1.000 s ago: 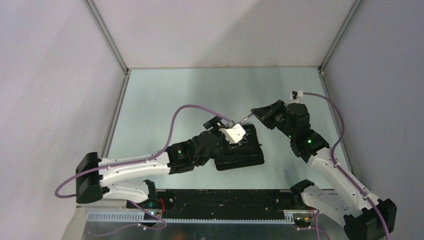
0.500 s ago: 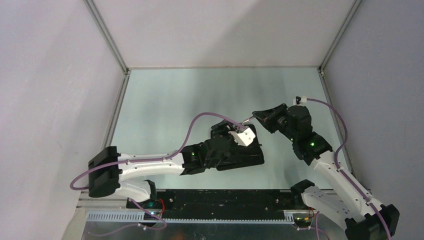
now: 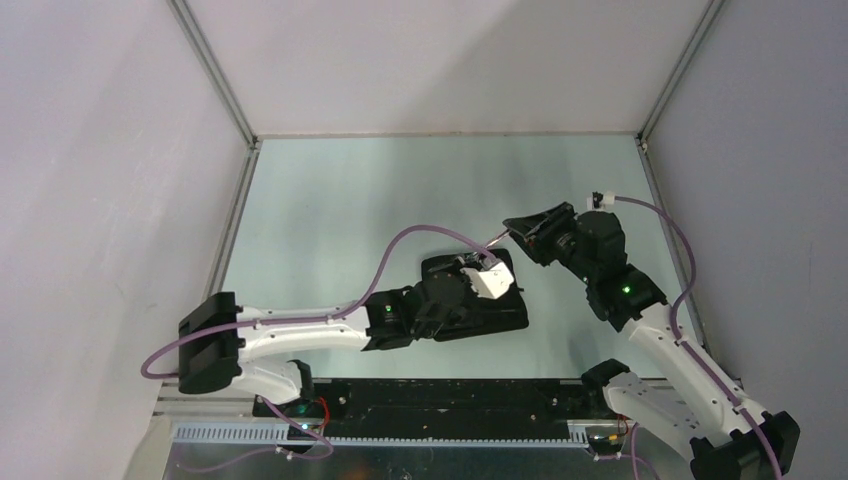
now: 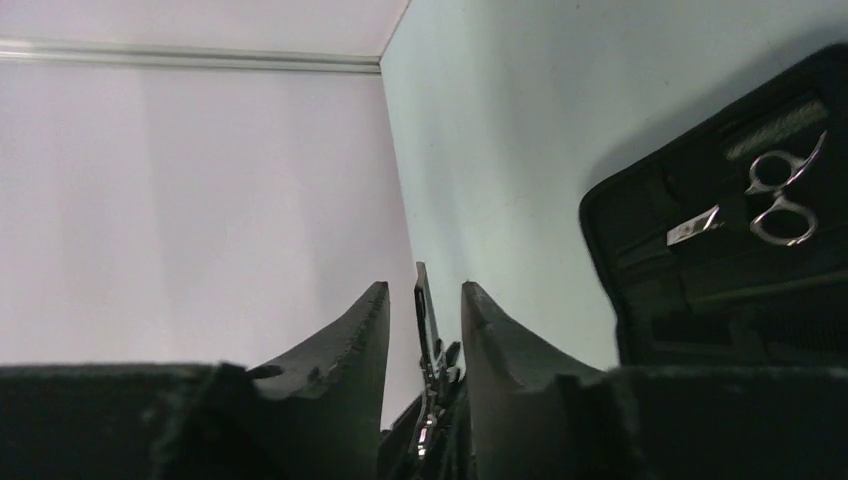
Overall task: Sort the hair-cutting tools
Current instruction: Pick up the scissors from the center of the board.
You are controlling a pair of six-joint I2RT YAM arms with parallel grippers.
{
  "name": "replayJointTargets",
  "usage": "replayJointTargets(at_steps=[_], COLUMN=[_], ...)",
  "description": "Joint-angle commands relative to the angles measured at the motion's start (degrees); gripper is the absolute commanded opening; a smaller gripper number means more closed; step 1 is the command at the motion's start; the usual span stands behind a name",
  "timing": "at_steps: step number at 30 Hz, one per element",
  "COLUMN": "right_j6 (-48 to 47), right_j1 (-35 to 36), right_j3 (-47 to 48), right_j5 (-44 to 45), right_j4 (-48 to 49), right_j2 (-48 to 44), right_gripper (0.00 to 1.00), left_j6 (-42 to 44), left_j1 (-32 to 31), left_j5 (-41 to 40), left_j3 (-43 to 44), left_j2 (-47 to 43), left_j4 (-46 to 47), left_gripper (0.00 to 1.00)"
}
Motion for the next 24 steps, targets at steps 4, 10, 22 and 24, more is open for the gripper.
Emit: replayJointTargets(at_steps=[4, 10, 22, 24], right_j6=[-14.0, -28.9, -23.9, -22.9], right_j1=[-4.5, -8.1, -8.9, -8.7], right_j3=[1.7, 0.2, -8.3, -8.4], right_j5=[-0.9, -9.7, -29.7, -29.5], right_j4=[3.4, 8.8, 44.0, 45.7], right_j2=[-2.5, -4.2, 2.2, 3.6], right_gripper=[0.58, 0.67, 0.66, 0.65], left_j6=[-17.0, -30.9, -47.1, -49.5], left_j1=[5.9, 18.3, 29.5, 29.5], left_j5=[14.7, 41.1, 72.9, 74.9], left_j3=[4.3, 2.3, 0.1, -0.3], left_j2=[-7.7, -13.7, -12.8, -12.3], left_j4=[-11.4, -15.6, -3.5, -0.3], left_gripper=[0.00, 0.00, 0.00, 0.00])
